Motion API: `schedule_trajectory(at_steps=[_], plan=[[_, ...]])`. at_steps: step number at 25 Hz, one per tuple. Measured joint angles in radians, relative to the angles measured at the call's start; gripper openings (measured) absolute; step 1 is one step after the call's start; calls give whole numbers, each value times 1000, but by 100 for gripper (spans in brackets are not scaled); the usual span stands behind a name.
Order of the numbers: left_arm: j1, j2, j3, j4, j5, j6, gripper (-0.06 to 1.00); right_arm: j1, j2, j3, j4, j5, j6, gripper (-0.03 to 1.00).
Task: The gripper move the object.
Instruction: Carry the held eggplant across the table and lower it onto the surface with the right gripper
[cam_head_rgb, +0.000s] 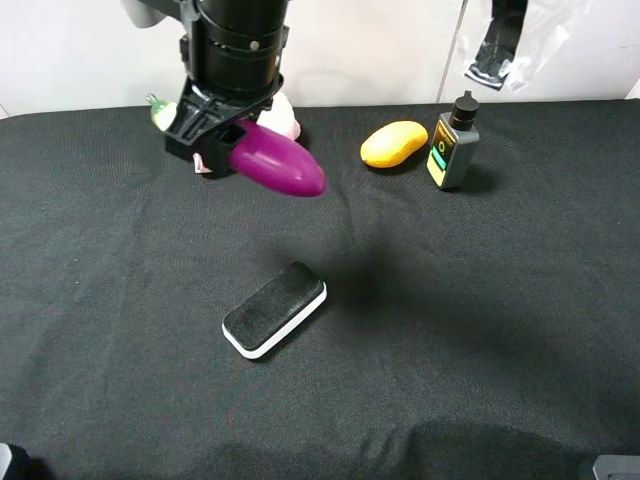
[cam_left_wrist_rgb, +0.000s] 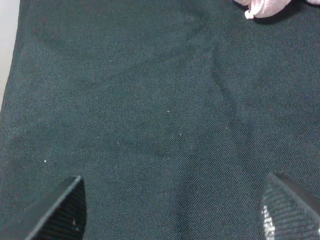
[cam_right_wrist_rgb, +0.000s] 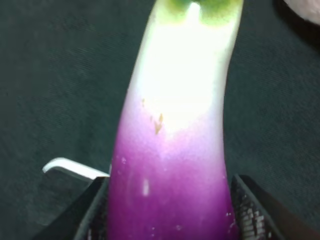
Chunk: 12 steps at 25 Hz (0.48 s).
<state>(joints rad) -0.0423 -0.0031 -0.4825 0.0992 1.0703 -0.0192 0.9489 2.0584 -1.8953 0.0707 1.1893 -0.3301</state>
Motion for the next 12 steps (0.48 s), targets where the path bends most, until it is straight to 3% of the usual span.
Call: schedule_trajectory(at_steps=[12], plan=[[0,0,0,0,0,0,71,-8,0,0,8,-59,58,38]])
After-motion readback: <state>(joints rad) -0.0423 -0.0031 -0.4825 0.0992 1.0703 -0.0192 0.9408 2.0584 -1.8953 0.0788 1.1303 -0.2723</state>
